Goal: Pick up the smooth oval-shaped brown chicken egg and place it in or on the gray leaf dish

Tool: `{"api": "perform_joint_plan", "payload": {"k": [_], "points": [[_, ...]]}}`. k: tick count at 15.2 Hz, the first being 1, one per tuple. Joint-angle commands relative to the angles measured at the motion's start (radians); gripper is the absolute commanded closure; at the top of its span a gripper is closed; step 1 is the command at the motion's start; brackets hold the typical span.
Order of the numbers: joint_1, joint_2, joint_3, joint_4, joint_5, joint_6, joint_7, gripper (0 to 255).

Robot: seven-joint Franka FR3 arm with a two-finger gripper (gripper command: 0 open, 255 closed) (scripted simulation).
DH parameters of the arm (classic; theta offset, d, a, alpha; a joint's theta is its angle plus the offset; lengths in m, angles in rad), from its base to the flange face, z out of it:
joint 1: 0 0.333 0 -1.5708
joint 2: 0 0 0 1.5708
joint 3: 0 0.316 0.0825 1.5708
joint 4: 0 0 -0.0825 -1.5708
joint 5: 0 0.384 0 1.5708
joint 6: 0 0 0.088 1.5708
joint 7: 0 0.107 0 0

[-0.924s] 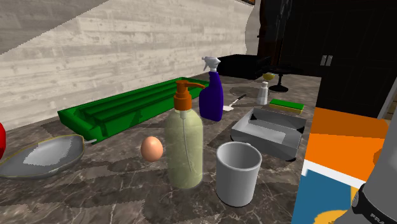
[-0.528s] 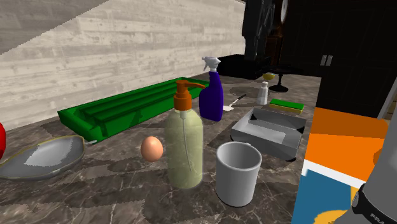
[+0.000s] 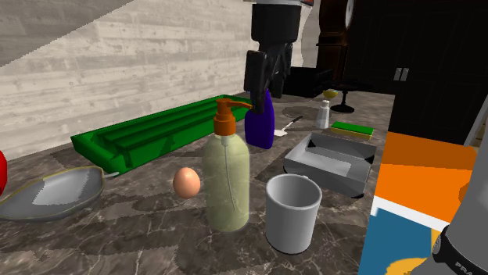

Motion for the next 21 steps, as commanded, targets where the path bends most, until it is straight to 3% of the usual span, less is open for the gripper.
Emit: {"api": "perform_joint_plan", "payload": {"k": [1, 8, 14, 15, 21], "points": [[0.005, 0.055, 0.036, -0.003, -0.001, 0.074, 0.033, 0], [-0.015, 0.291, 0.152, 0.046, -0.078, 0.299, 0.16, 0], [-0.045, 0.528, 0.242, 0.148, -0.259, 0.436, 0.334, 0], [-0.047, 0.57, 0.252, 0.171, -0.3, 0.451, 0.369, 0], [-0.051, 0.633, 0.244, 0.166, -0.364, 0.507, 0.413, 0]]}}
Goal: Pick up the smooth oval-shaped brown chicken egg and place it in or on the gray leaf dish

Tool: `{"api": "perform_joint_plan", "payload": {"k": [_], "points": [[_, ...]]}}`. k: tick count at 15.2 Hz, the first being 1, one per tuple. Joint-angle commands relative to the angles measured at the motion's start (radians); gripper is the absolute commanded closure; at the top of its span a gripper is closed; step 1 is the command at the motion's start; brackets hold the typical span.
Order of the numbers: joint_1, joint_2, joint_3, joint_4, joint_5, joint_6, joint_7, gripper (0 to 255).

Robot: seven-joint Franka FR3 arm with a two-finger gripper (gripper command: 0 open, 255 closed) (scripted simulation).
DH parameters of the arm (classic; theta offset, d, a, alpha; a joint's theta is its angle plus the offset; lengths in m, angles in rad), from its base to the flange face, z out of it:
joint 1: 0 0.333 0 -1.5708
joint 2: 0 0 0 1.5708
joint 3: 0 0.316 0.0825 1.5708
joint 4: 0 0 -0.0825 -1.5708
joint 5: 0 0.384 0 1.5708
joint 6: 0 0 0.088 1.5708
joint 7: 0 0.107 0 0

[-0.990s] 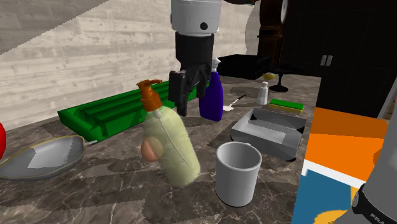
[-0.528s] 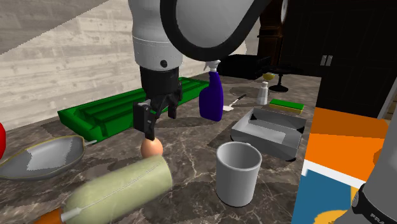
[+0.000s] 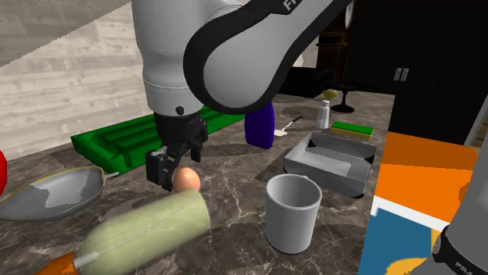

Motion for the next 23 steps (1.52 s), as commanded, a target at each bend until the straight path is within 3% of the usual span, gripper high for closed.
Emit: {"api": "perform_joint_plan", "payload": {"k": [1, 10, 11, 20, 23], "points": [[-0.002, 0.026, -0.004, -0.001, -0.028, 0.023, 0.019, 0], [-0.003, 0.046, -0.008, -0.002, -0.049, 0.039, 0.033, 0], [-0.003, 0.046, -0.008, -0.002, -0.049, 0.039, 0.033, 255], [-0.003, 0.046, -0.008, -0.002, -0.049, 0.039, 0.033, 255], [-0.004, 0.015, -0.003, 0.008, -0.012, 0.006, 0.001, 255]]}}
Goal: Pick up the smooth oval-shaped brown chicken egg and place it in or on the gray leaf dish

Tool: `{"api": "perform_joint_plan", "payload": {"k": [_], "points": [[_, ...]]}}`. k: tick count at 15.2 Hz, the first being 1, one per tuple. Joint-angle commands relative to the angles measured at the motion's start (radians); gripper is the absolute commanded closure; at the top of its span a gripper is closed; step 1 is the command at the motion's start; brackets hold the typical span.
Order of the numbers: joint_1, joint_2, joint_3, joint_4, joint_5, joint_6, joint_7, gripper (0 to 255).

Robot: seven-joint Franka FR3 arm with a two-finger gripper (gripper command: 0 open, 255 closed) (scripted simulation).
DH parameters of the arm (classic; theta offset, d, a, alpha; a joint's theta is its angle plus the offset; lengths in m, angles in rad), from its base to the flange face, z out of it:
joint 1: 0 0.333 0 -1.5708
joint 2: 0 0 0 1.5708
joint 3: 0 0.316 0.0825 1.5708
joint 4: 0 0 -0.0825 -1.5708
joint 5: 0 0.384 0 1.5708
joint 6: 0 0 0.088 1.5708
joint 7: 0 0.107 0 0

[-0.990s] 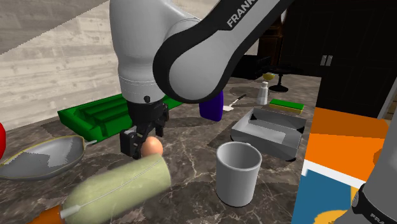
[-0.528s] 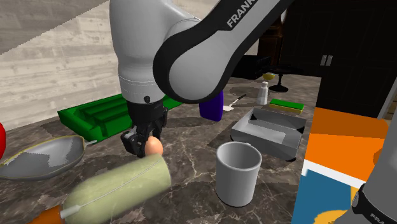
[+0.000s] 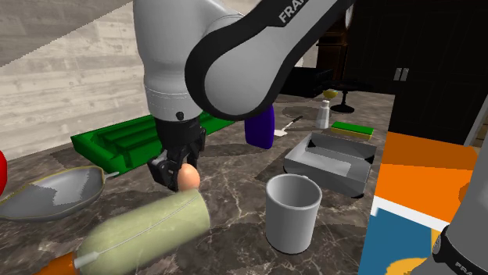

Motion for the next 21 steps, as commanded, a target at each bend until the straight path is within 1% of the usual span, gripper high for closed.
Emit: {"api": "perform_joint_plan", "payload": {"k": [1, 11, 20, 21], "points": [[0.0, -0.022, 0.003, 0.008, 0.027, -0.025, -0.022, 255], [0.003, -0.108, 0.002, 0.061, 0.119, -0.144, -0.105, 255], [0.008, -0.164, -0.005, 0.129, 0.172, -0.257, -0.158, 255], [0.009, -0.165, -0.005, 0.13, 0.172, -0.257, -0.159, 255]]}}
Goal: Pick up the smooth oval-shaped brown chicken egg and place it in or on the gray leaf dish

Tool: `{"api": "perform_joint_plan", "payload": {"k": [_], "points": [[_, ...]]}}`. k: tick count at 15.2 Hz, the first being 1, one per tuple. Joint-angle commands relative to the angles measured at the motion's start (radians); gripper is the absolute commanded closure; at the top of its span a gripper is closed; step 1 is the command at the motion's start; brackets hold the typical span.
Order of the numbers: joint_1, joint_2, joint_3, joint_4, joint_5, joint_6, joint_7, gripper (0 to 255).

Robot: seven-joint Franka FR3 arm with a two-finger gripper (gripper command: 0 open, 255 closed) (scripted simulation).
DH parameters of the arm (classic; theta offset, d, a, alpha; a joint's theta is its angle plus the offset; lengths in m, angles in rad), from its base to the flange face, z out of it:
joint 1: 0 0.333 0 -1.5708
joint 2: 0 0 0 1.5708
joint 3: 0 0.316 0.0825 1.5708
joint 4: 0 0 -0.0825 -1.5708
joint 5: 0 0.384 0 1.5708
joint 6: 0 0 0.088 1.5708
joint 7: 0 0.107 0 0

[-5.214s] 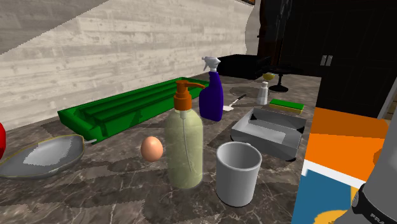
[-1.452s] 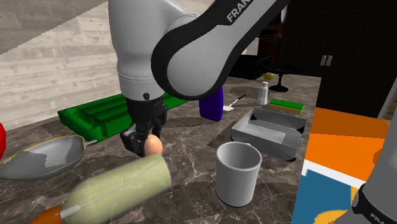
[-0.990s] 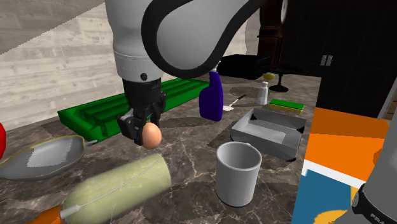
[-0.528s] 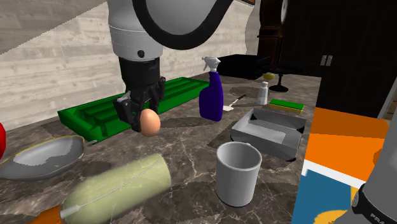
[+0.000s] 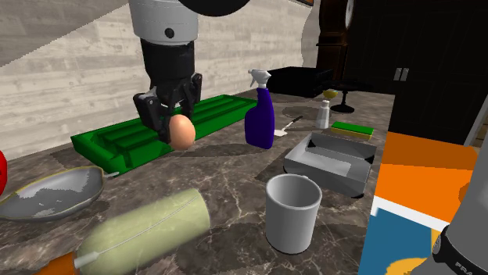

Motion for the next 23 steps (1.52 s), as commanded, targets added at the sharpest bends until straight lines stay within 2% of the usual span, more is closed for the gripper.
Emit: {"api": "perform_joint_plan", "payload": {"k": [1, 5, 10, 13, 16, 17, 18, 23], "points": [[0.001, 0.04, 0.011, 0.05, -0.021, -0.018, 0.021, 255], [0.024, 0.208, 0.043, 0.242, -0.116, -0.081, 0.107, 255], [0.1, 0.427, 0.049, 0.521, -0.226, -0.189, 0.184, 255], [0.166, 0.565, 0.038, 0.719, -0.28, -0.27, 0.205, 255], [0.251, 0.719, 0.018, 0.962, -0.326, -0.368, 0.204, 255], [0.284, 0.778, 0.009, 1.061, -0.34, -0.407, 0.197, 255], [0.341, 0.878, -0.006, 1.235, -0.36, -0.475, 0.179, 255], [0.324, 0.869, -0.009, 1.151, -0.361, -0.405, 0.201, 255]]}}
